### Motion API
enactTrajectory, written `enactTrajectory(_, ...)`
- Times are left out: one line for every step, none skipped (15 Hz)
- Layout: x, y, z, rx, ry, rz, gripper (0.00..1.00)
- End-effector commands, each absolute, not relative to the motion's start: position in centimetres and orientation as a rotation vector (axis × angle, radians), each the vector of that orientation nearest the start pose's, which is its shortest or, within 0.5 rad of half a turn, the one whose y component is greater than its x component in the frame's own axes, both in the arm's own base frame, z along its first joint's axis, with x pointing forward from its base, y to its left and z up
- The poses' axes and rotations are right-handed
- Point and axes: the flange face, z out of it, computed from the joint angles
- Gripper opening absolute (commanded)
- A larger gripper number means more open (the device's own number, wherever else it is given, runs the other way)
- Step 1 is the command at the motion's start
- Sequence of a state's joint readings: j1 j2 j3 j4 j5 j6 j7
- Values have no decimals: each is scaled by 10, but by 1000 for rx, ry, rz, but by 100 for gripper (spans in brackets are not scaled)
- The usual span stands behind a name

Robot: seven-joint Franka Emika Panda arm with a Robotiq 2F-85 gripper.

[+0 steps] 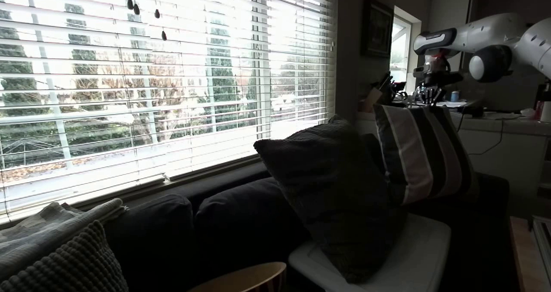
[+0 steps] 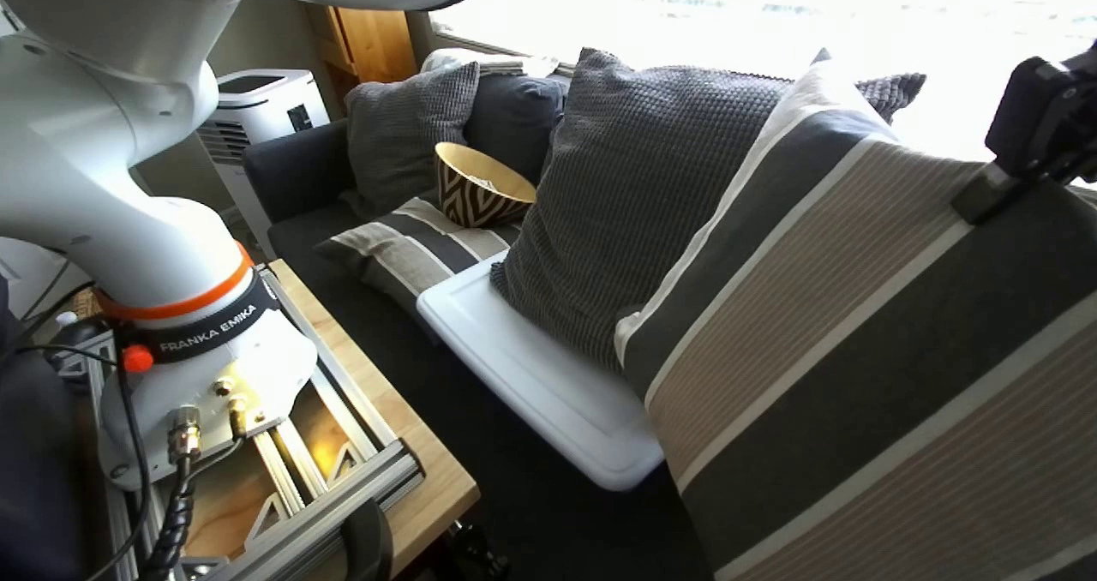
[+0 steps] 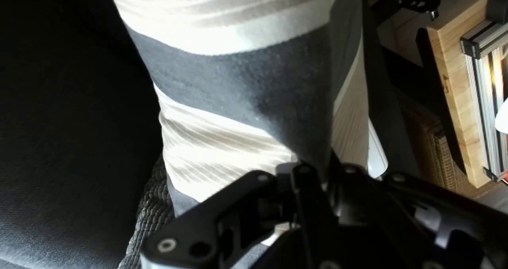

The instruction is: Pick up the striped pillow and move it to the right of the couch

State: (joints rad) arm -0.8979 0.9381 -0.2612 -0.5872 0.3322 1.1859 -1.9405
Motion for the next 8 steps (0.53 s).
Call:
enactTrajectory(416,-602,431,-2511,-1253,-132,8)
enactTrajectory(416,-602,431,-2510,-1253,-132,2)
enactTrajectory(419,-607,426,-2537,-1265,-125,2)
enactTrajectory(420,-611,420,-2547,-1274,-122,2)
enactTrajectory(422,-615,413,-2560,-1283,-122,2)
enactTrajectory(425,-618,405,-2572,-1287,-127,2)
enactTrajectory(428,-622,397,-2590,-1289,-130,2)
enactTrajectory(432,-624,387,-2596,-1294,-132,2)
